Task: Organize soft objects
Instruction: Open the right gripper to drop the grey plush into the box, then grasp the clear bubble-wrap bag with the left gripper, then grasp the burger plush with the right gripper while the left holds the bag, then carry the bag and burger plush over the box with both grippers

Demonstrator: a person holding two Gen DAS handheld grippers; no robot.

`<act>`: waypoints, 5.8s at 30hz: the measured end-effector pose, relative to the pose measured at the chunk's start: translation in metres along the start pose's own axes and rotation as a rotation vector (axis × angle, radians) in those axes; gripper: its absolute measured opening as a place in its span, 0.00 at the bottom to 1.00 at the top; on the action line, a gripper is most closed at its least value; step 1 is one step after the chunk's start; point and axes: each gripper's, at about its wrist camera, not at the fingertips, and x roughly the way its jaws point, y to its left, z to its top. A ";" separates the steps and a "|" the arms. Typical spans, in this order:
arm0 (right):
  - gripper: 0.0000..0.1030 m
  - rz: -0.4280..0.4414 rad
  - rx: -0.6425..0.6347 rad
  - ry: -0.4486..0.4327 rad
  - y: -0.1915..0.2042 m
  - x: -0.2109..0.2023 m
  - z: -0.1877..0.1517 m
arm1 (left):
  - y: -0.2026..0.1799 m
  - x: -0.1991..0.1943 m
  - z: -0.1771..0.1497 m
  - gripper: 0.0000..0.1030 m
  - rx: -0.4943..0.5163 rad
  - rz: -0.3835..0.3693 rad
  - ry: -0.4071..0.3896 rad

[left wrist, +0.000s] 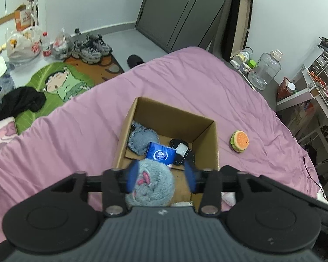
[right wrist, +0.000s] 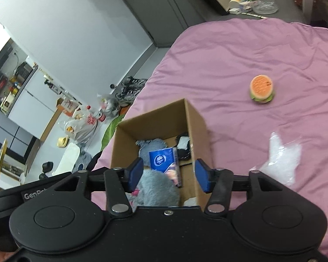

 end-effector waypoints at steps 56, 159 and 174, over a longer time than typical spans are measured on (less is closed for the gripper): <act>0.90 -0.013 0.320 -0.115 -0.182 -0.086 0.049 | -0.185 0.080 -0.071 0.81 0.253 -0.015 0.129; 0.12 0.064 0.322 -0.114 -0.159 -0.026 0.060 | -0.153 0.009 0.001 0.35 0.090 -0.075 -0.048; 0.12 0.057 0.268 -0.188 -0.118 -0.081 0.027 | -0.098 -0.034 -0.008 0.35 0.043 -0.105 -0.091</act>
